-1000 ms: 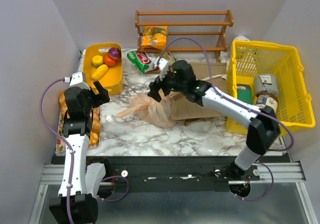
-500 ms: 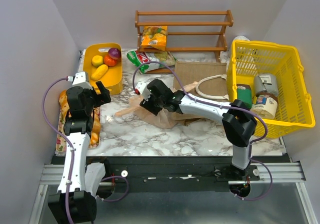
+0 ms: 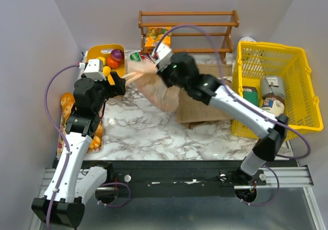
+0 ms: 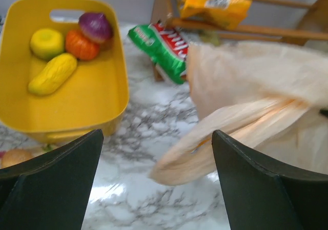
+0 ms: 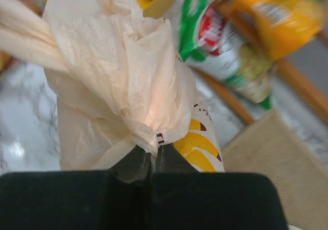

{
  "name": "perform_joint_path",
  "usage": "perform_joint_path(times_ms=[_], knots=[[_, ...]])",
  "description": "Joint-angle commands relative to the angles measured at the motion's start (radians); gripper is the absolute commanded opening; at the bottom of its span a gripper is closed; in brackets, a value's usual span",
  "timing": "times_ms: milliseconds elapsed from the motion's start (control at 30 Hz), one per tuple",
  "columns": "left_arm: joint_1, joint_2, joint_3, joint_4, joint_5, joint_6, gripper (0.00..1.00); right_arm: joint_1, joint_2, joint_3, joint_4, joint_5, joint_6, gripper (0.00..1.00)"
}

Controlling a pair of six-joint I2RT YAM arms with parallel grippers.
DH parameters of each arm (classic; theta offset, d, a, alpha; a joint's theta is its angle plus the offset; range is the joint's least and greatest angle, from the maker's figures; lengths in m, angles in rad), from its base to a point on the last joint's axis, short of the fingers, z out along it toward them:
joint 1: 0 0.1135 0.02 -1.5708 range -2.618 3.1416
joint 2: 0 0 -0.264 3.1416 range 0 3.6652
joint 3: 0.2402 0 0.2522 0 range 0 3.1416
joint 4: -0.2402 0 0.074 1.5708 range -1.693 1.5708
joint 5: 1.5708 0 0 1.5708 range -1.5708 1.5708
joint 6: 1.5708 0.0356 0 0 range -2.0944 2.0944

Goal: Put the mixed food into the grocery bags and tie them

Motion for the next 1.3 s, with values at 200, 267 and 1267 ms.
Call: perform_joint_path(times_ms=[200,267,1267], knots=[[-0.421,0.270,0.086,0.178,0.006,-0.221,0.96,-0.243,-0.290,0.067,-0.034,0.328,0.088,0.01],[-0.482,0.374,0.105,0.248,0.019,-0.248,0.96,-0.261,-0.314,0.067,-0.030,0.416,0.081,0.01],[-0.671,1.121,0.646,0.123,0.192,-0.353,0.91,-0.438,-0.488,-0.002,-0.027,0.629,0.038,0.01]])
